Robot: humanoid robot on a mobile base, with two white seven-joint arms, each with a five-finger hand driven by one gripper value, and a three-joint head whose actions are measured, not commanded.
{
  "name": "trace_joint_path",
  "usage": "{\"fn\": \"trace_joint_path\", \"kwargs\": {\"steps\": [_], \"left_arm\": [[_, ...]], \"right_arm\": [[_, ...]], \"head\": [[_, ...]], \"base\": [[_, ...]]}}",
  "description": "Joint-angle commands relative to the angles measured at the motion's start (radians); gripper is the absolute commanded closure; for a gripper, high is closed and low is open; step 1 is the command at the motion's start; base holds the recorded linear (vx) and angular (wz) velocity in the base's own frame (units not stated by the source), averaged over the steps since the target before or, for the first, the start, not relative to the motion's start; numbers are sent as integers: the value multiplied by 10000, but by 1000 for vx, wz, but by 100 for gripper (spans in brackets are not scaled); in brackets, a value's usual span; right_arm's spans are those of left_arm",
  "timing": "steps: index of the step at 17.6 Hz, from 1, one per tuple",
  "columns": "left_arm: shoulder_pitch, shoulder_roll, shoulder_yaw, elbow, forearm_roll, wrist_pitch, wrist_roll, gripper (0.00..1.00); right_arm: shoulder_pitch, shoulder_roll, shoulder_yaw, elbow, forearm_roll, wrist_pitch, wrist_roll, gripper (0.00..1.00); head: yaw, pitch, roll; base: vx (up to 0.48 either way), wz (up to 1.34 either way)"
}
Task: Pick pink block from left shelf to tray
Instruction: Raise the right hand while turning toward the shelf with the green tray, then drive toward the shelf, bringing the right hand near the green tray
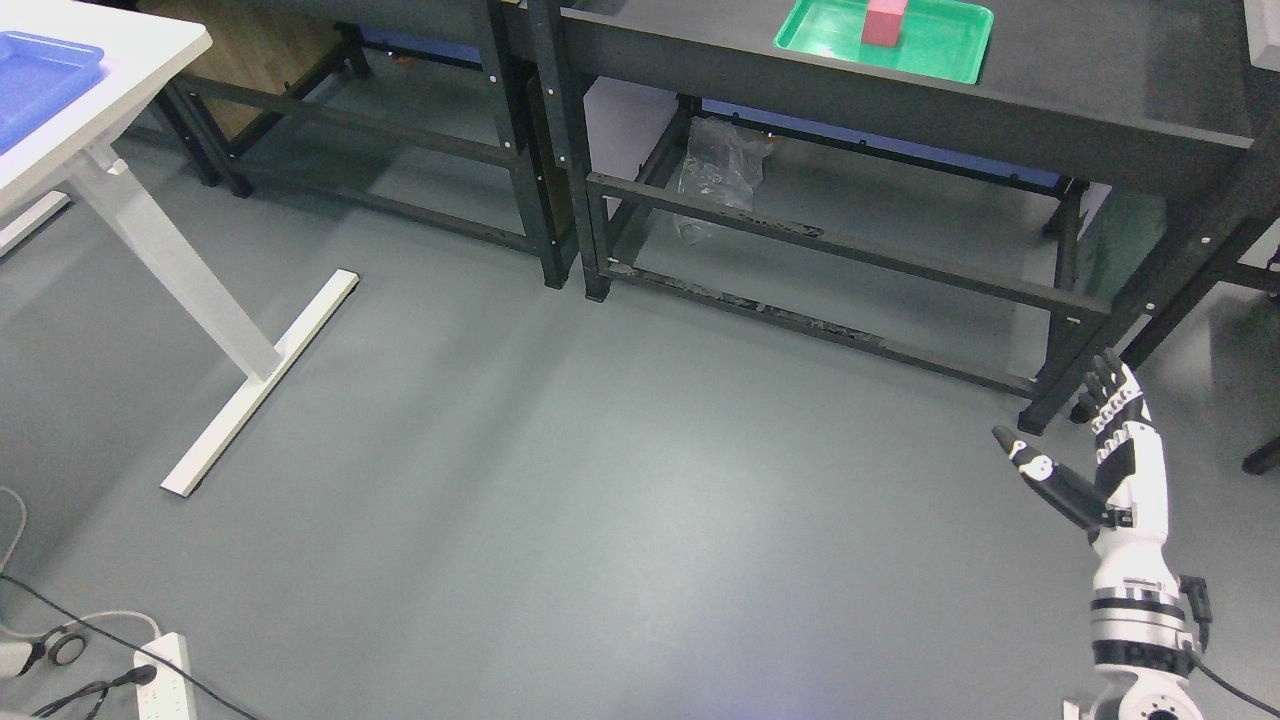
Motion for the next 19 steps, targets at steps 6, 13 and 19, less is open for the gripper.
{"fn": "trace_joint_path", "kwargs": {"steps": [6, 13, 19], "left_arm": [[92, 175, 0, 0, -15, -8, -4, 0], [92, 175, 0, 0, -15, -8, -4, 0], [92, 175, 0, 0, -15, -8, -4, 0]], "right_arm": [[-65, -111, -52, -72, 4111, 236, -2212, 0], [-81, -111, -38, -87, 4234, 190, -2215, 0], [-357, -381, -53, -72, 7115, 800, -2292, 0]], "head": [[0, 0, 0], [0, 0, 0], [0, 0, 0]], "base": [[206, -201], [257, -147], [272, -4]]}}
